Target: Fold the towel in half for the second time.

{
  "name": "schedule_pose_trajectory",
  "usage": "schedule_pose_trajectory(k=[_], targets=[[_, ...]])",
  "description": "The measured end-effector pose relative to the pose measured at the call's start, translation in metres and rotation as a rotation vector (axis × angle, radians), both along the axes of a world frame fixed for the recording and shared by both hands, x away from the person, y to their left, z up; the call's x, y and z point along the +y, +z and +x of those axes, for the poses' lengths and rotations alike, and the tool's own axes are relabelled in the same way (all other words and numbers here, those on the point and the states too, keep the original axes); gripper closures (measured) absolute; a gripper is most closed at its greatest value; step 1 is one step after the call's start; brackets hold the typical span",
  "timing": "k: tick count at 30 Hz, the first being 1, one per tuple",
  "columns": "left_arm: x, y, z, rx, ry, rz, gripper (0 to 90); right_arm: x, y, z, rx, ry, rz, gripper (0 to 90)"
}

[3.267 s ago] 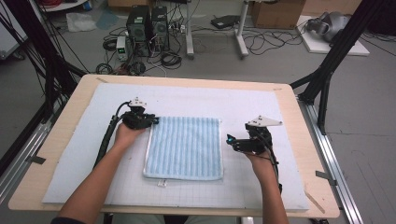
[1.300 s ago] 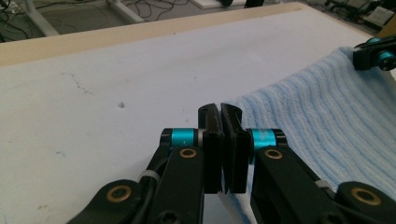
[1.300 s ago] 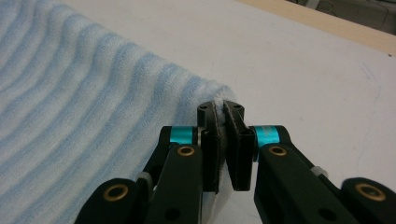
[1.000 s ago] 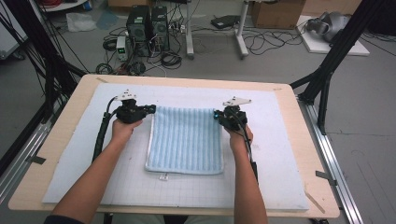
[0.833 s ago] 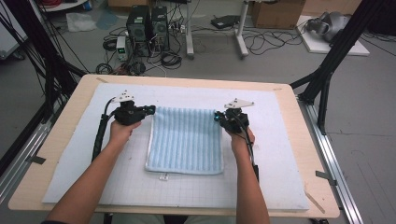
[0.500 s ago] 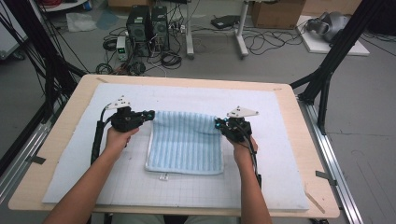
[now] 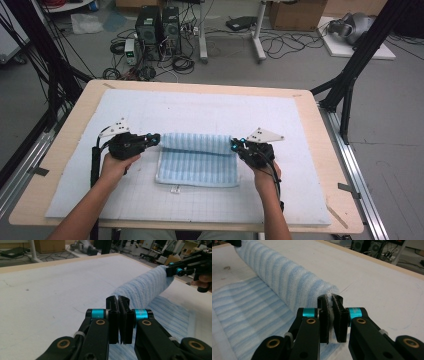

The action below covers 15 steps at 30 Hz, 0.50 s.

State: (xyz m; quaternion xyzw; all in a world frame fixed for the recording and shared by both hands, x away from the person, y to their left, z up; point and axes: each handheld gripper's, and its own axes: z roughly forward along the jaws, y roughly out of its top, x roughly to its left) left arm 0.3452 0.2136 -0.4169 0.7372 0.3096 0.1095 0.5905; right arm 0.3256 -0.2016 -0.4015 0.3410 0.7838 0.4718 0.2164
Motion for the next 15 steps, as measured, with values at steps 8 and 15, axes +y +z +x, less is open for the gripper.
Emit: schedule_pose_trajectory(k=[8, 15], targets=[[0.003, -0.007, -0.024, -0.005, -0.043, -0.002, 86.9, -0.003, -0.009, -0.025, -0.009, 0.013, 0.008, 84.9], [0.004, -0.015, -0.038, 0.006, -0.072, 0.01, 86.8, -0.005, -0.018, -0.043, -0.004, 0.019, 0.013, 84.7]])
